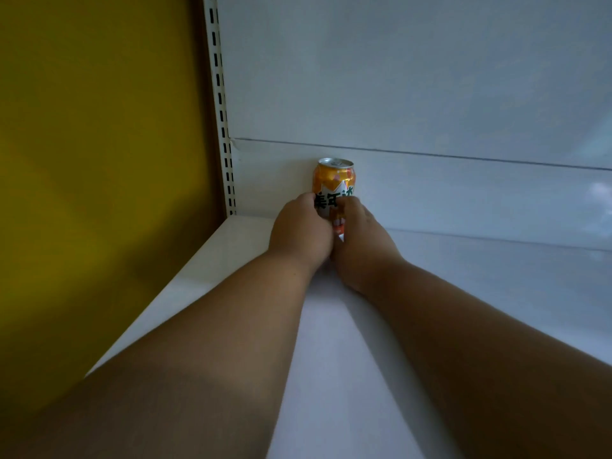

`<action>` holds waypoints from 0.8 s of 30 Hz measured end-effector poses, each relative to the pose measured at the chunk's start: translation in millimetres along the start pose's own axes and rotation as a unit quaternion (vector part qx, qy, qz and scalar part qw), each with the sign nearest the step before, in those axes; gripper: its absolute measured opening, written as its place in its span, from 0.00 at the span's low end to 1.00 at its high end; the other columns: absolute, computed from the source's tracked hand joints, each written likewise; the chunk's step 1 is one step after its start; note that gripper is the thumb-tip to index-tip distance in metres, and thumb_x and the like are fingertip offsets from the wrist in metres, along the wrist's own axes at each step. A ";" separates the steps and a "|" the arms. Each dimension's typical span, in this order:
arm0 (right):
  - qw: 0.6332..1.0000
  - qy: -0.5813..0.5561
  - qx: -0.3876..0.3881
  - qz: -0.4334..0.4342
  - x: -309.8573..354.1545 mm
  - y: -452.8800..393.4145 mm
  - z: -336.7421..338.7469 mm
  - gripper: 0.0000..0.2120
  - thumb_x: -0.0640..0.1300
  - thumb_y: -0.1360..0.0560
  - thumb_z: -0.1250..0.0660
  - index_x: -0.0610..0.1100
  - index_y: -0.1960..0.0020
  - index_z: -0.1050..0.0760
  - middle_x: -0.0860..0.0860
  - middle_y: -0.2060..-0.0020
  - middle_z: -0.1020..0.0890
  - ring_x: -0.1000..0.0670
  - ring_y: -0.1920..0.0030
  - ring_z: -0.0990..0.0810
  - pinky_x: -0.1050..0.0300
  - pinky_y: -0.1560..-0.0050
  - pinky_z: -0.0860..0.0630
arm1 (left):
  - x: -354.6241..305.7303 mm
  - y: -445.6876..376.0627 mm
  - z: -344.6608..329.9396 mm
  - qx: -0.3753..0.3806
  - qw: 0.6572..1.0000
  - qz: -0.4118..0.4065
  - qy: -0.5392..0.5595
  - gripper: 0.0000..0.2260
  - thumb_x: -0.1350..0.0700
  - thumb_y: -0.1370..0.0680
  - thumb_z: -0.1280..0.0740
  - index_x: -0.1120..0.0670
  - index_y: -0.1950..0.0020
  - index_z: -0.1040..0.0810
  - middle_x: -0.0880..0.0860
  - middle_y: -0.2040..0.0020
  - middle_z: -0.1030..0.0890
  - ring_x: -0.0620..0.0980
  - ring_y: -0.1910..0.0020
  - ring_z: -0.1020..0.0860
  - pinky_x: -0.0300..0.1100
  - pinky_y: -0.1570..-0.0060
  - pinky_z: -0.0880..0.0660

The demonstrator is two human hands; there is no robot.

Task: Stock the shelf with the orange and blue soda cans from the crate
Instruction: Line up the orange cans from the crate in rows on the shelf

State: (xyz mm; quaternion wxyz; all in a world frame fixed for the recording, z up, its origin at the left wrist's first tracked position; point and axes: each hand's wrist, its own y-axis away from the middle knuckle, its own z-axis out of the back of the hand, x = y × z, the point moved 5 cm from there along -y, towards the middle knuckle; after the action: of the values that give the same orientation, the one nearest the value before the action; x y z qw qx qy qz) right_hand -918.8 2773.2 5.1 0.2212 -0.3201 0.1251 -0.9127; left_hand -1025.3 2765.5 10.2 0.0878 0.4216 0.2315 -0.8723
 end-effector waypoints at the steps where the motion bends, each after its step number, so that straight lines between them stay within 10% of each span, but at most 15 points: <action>1: 1.000 0.010 0.010 0.002 3.7 1.1 2.3 0.21 0.42 0.23 0.36 0.43 0.31 0.35 0.45 0.34 0.29 0.42 0.39 0.24 0.52 0.47 0.28 | -2.6 1.6 2.5 0.000 1.000 0.004 -0.019 0.12 0.58 0.24 0.36 0.57 0.41 0.23 0.55 0.44 0.19 0.56 0.47 0.22 0.46 0.50 0.25; 8: 0.999 0.022 -0.022 0.007 37.0 46.5 66.5 0.24 0.45 0.24 0.35 0.46 0.30 0.36 0.46 0.33 0.31 0.42 0.36 0.28 0.47 0.41 0.27 | -70.0 48.6 39.4 0.014 0.991 -0.025 -0.127 0.16 0.59 0.21 0.38 0.55 0.33 0.30 0.56 0.37 0.24 0.56 0.39 0.25 0.44 0.47 0.30; 15: 0.996 0.014 -0.072 0.046 57.1 176.5 160.2 0.29 0.43 0.24 0.32 0.49 0.26 0.38 0.49 0.23 0.40 0.49 0.24 0.40 0.52 0.27 0.36 | -142.1 187.3 53.0 -0.025 0.995 -0.087 0.039 0.13 0.60 0.18 0.42 0.50 0.35 0.27 0.47 0.39 0.21 0.45 0.41 0.24 0.44 0.42 0.26; 24: 0.974 -0.032 -0.222 -0.023 -4.2 400.8 246.7 0.36 0.32 0.31 0.30 0.54 0.30 0.38 0.51 0.30 0.33 0.48 0.32 0.28 0.50 0.35 0.26 | -228.7 387.6 -10.4 0.009 0.959 -0.252 0.128 0.10 0.64 0.21 0.36 0.56 0.41 0.24 0.48 0.47 0.22 0.40 0.48 0.24 0.27 0.47 0.30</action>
State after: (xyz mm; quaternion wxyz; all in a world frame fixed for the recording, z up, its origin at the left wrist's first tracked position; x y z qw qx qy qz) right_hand -628.4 2404.9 43.0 0.1271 -0.3930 0.3104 -0.8562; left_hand -739.2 2420.7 54.3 -0.1689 0.4587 0.3315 -0.8069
